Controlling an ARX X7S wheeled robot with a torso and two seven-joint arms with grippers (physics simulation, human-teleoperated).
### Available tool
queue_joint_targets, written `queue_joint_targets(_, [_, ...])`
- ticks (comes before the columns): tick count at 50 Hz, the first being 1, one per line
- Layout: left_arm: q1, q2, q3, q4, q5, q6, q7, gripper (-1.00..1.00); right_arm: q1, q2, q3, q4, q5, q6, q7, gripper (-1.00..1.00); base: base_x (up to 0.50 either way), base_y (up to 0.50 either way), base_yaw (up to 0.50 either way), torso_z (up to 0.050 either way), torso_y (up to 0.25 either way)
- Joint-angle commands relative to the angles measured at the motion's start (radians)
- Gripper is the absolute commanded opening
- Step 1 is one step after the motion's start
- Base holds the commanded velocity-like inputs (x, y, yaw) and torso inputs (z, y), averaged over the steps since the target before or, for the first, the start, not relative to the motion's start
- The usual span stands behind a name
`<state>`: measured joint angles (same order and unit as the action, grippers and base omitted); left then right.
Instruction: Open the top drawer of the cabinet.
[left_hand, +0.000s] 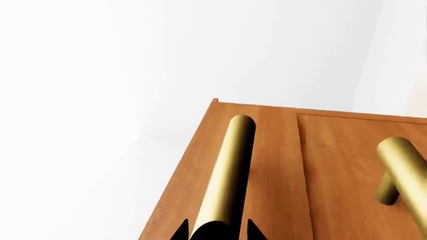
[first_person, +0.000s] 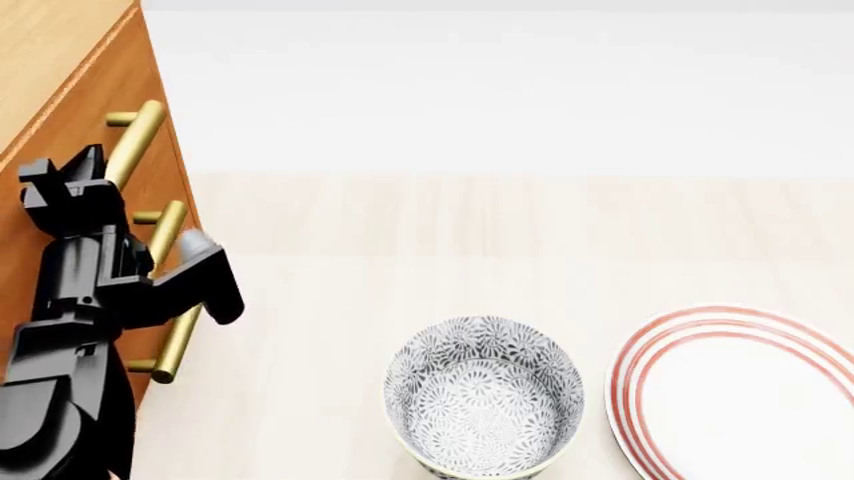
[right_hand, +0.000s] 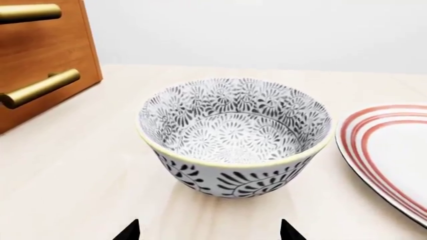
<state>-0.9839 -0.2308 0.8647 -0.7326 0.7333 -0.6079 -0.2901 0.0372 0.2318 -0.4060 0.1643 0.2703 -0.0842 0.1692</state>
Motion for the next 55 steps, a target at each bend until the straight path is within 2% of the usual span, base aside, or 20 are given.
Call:
queue_joint_targets(1, [0.017, 0.046, 0.043, 0.032, 0.026, 0.008, 0.027, -1.0, 0.001, 0.002, -0.007, 0.003, 0.003, -0.003, -0.003, 1.0, 0.0, 0.0, 0.0, 0.0, 0.0])
queue_joint_targets(19, [0.06, 0.078, 0.105, 0.165, 0.066, -0.007, 0.073, -1.0, -0.005, 0.011, -0.019, -0.013, 0.013, 0.004, -0.005, 1.0, 0.0, 0.0, 0.0, 0.0, 0.0])
queue_joint_targets(55, [0.063, 0.153, 0.19, 0.253, 0.109, -0.032, 0.129, -1.0, -0.005, 0.022, -0.033, -0.008, 0.031, -0.003, -0.008, 1.0, -0.01, 0.0, 0.0, 0.0, 0.0])
